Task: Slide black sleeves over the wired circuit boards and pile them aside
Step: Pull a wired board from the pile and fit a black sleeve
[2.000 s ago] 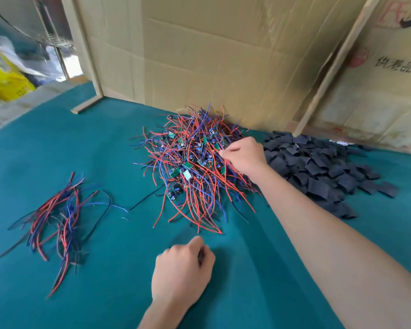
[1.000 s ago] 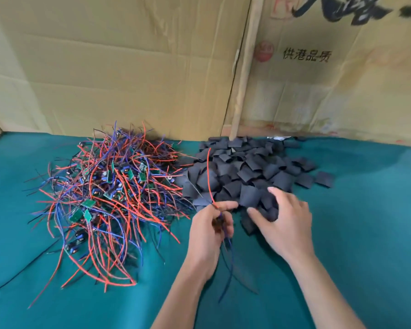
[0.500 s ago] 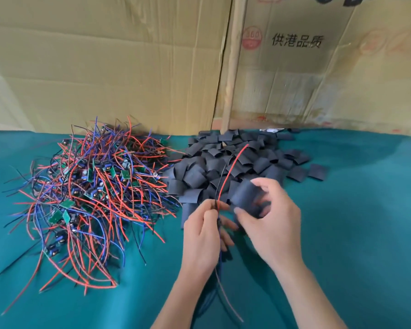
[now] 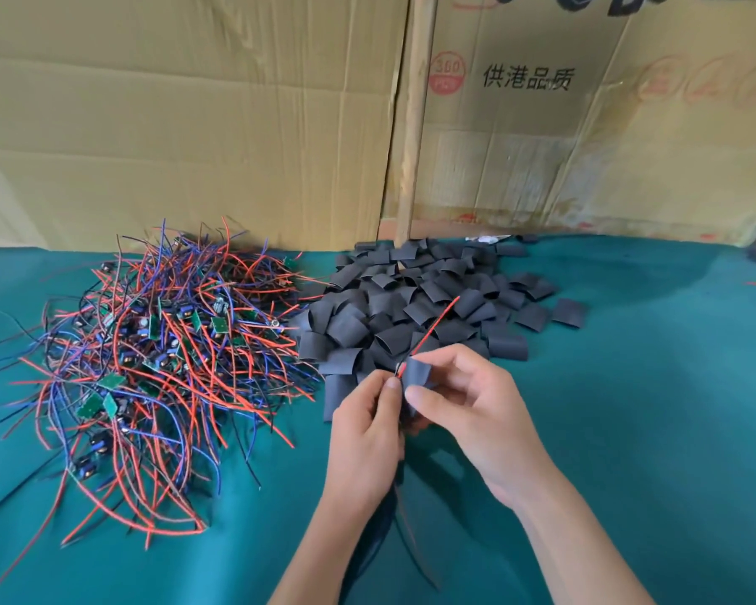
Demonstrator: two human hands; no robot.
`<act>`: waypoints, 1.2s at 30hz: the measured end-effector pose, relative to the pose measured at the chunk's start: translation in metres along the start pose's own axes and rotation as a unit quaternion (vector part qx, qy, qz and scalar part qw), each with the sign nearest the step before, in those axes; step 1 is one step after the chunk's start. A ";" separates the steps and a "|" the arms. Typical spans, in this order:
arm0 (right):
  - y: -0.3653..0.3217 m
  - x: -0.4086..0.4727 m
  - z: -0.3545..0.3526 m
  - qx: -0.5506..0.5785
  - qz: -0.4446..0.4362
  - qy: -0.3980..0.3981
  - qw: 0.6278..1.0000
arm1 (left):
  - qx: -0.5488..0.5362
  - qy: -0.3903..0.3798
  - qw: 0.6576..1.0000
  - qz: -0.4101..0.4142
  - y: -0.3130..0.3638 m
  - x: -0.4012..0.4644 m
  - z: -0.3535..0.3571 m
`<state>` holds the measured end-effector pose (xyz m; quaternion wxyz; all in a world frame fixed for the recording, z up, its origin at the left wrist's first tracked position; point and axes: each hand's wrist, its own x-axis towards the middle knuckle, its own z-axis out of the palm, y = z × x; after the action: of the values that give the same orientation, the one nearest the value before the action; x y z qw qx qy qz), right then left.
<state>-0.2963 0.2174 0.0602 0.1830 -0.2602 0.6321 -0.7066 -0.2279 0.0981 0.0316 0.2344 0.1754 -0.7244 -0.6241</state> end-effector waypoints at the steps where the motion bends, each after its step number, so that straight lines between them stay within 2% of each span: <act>1: 0.000 0.000 -0.001 0.005 0.002 0.001 1.000 | 0.004 -0.006 1.000 0.001 0.000 0.000 0.000; 6: -0.002 0.001 -0.007 0.035 0.006 0.027 0.999 | -0.021 -0.030 0.999 -0.002 0.002 -0.001 0.000; 10: -0.007 0.004 -0.021 0.094 0.009 0.137 0.986 | -0.064 -0.016 0.998 0.008 -0.001 0.001 0.001; 14: -0.011 0.007 -0.038 0.188 0.001 0.248 0.950 | -0.045 -0.012 0.999 0.016 -0.007 0.001 0.001; 17: -0.009 0.008 -0.037 0.206 0.002 0.244 0.948 | -0.011 -0.038 0.999 0.019 -0.005 -0.001 0.002; 20: -0.004 0.008 -0.025 0.146 0.002 0.199 0.969 | 0.009 -0.068 0.997 0.028 0.000 -0.005 0.006; 26: 0.001 0.005 -0.009 0.084 0.028 0.134 0.987 | 0.027 -0.043 0.997 0.063 0.000 -0.005 0.004; 29: -0.003 0.006 -0.016 0.117 0.023 0.185 0.976 | 0.012 -0.036 0.998 0.048 0.001 -0.004 0.004; 33: -0.008 0.007 -0.040 0.212 0.033 0.337 0.917 | -0.023 -0.037 0.999 0.020 0.000 -0.003 0.004; 36: -0.006 0.007 -0.042 0.228 0.049 0.342 0.910 | -0.028 -0.054 0.998 0.021 0.002 -0.003 0.003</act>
<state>-0.3271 0.2479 0.0645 0.0445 0.0777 0.4896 -0.8673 -0.2268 0.1024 0.0328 0.2129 0.1199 -0.7216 -0.6478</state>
